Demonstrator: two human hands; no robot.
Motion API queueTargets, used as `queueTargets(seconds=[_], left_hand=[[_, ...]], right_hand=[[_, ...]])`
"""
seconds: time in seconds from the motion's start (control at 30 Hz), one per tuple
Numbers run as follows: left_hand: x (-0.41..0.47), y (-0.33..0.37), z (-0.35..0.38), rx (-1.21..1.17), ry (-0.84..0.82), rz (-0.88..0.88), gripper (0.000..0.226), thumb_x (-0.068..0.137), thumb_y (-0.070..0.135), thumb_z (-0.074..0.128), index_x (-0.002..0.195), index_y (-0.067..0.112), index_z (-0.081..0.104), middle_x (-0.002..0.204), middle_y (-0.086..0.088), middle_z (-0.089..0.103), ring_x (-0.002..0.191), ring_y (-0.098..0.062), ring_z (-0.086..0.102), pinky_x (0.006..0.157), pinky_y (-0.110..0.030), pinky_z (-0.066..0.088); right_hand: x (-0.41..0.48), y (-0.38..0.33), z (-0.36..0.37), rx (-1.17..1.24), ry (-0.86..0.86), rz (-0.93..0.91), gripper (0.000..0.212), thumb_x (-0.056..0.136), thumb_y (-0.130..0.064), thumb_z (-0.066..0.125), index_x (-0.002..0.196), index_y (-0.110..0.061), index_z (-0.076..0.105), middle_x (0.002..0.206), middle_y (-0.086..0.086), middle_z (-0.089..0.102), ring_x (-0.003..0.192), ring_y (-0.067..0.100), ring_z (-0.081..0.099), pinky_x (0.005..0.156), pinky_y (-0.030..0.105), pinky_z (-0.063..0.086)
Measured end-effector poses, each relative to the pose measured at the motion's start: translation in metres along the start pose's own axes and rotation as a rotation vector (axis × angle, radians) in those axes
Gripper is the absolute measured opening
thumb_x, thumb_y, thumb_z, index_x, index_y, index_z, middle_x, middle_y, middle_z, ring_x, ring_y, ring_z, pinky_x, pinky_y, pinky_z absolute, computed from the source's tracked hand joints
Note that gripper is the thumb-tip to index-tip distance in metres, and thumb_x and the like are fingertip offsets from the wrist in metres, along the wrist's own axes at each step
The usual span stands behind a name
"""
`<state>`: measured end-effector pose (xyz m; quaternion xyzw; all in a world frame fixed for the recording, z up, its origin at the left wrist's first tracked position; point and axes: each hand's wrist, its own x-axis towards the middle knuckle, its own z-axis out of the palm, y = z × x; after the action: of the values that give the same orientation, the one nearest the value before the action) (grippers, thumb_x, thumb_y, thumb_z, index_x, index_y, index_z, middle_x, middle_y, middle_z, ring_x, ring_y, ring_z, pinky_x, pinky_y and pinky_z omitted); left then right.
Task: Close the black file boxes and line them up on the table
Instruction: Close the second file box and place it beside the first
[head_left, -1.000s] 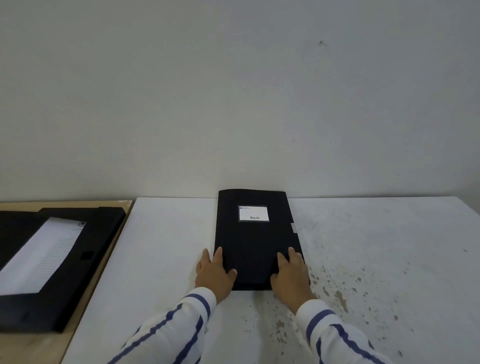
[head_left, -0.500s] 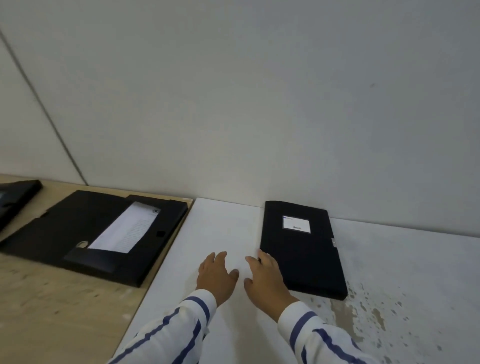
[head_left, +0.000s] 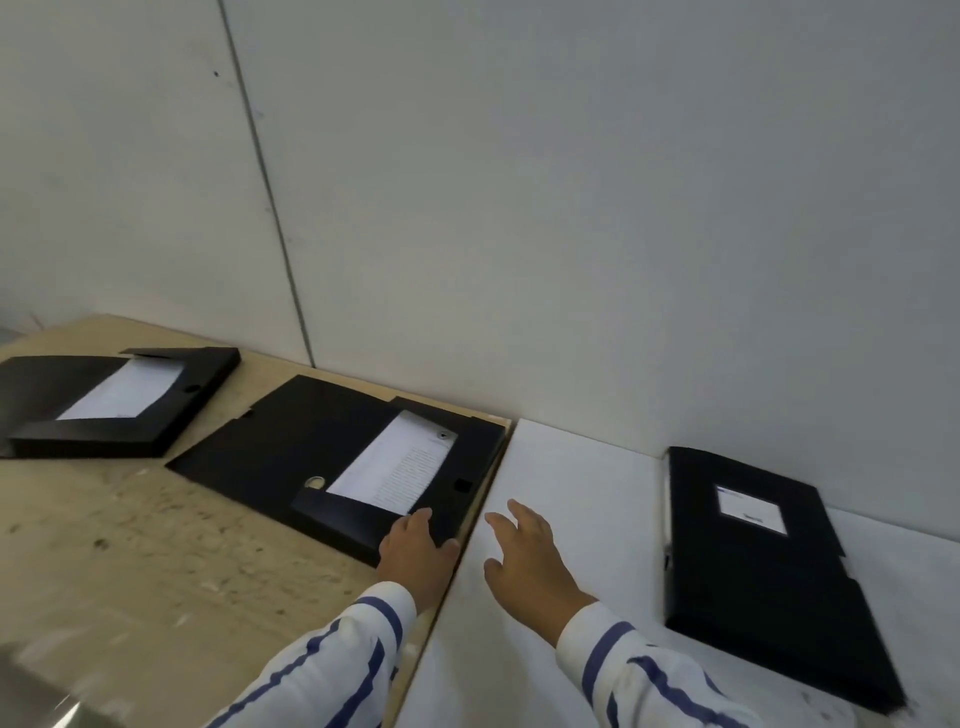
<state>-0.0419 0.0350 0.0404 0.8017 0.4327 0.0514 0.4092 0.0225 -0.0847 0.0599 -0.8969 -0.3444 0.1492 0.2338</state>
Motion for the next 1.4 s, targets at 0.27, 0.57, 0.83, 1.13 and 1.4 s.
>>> queueTargets(seconds=[0.27,0.57,0.83,1.13,1.4], left_hand=[[0.08,-0.075,-0.089,0.005,-0.033,-0.057,0.061,0.087,0.033,0.057,0.141,0.014,0.036,0.147,-0.013,0.039,0.132,-0.035,0.041,0.109,-0.045,0.038],[0.155,-0.144,-0.149,-0.445,-0.063,-0.367,0.049,0.086,0.021,0.057,0.13,0.001,0.047,0.128,-0.019,0.055,0.109,-0.036,0.053,0.095,-0.041,0.044],[0.189,-0.145,-0.169,-1.003,0.088,-0.693,0.042,0.09,0.015,0.054,0.131,0.007,0.047,0.118,-0.009,0.052,0.111,-0.033,0.052,0.098,-0.04,0.043],[0.204,-0.15,-0.182,-1.121,0.126,-0.46,0.03,0.087,0.017,0.057,0.117,0.019,0.053,0.113,-0.001,0.061,0.105,-0.026,0.056,0.098,-0.042,0.045],[0.175,-0.111,-0.178,-0.283,0.105,0.212,0.014,0.088,0.016,0.055,0.099,0.025,0.054,0.093,-0.004,0.061,0.086,-0.027,0.059,0.074,-0.032,0.043]], right_hand=[[0.065,-0.083,0.074,-0.036,-0.108,-0.016,0.055,0.093,-0.02,0.048,0.145,-0.019,0.028,0.158,0.007,0.012,0.146,0.028,0.006,0.119,0.04,0.016],[0.101,-0.106,0.135,-0.251,-0.173,0.161,0.06,0.096,-0.024,0.042,0.148,-0.032,0.015,0.161,0.002,0.003,0.146,0.032,-0.003,0.115,0.062,0.0],[0.106,-0.101,0.148,-0.284,-0.158,0.2,0.058,0.096,-0.034,0.041,0.147,-0.036,0.014,0.16,-0.002,0.011,0.146,0.032,-0.004,0.112,0.065,-0.005],[0.107,-0.1,0.146,-0.281,-0.164,0.201,0.057,0.096,-0.037,0.04,0.147,-0.038,0.015,0.16,-0.005,0.013,0.147,0.03,-0.004,0.112,0.062,-0.009],[0.105,-0.098,0.143,-0.136,-0.104,0.212,0.057,0.092,-0.037,0.046,0.145,-0.038,0.023,0.159,-0.006,0.014,0.147,0.024,-0.001,0.114,0.057,-0.011]])
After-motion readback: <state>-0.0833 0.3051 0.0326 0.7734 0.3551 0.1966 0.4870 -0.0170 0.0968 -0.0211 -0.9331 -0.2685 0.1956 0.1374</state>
